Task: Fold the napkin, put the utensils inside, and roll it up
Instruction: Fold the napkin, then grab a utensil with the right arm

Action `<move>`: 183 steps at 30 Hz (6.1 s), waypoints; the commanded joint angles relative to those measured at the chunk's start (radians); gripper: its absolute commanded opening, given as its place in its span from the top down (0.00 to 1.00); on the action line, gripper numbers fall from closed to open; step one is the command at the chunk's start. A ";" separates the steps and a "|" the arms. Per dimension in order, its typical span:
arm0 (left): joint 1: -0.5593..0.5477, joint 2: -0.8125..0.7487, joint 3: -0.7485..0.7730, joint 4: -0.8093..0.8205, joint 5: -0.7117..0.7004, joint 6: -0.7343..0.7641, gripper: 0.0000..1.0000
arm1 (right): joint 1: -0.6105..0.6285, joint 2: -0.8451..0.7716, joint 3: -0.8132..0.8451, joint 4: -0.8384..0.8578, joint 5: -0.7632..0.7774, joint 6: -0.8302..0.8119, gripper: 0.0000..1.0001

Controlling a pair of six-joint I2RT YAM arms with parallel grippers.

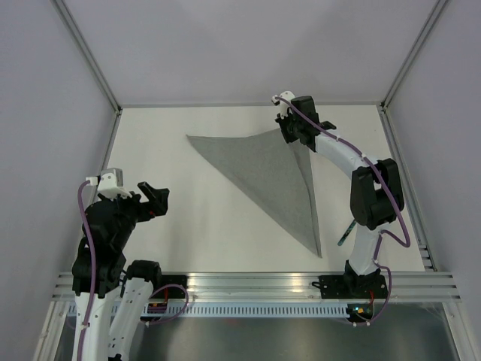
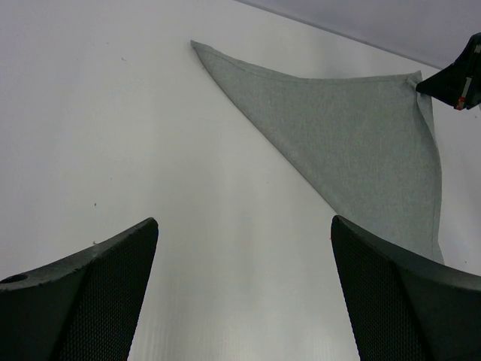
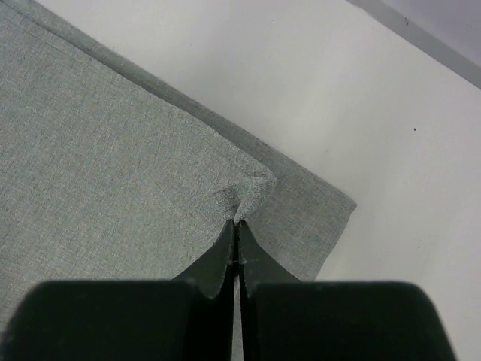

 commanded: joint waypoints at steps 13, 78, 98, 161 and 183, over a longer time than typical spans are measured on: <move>0.004 0.014 -0.003 0.047 -0.001 0.013 0.00 | -0.024 0.015 0.054 0.002 0.020 -0.016 1.00; 0.004 0.017 -0.003 0.047 -0.006 0.011 0.00 | -0.082 0.105 0.086 -0.002 0.074 -0.032 1.00; -0.006 -0.006 -0.005 0.049 0.000 0.013 0.00 | -0.382 -0.158 -0.162 -0.401 -0.038 -0.030 0.27; -0.038 -0.041 -0.017 0.057 -0.010 0.008 0.00 | -0.436 -0.057 -0.362 -0.551 -0.045 -0.200 0.28; -0.053 -0.043 -0.018 0.055 -0.021 0.005 0.00 | -0.498 -0.389 -0.566 -0.703 -0.075 -0.545 0.27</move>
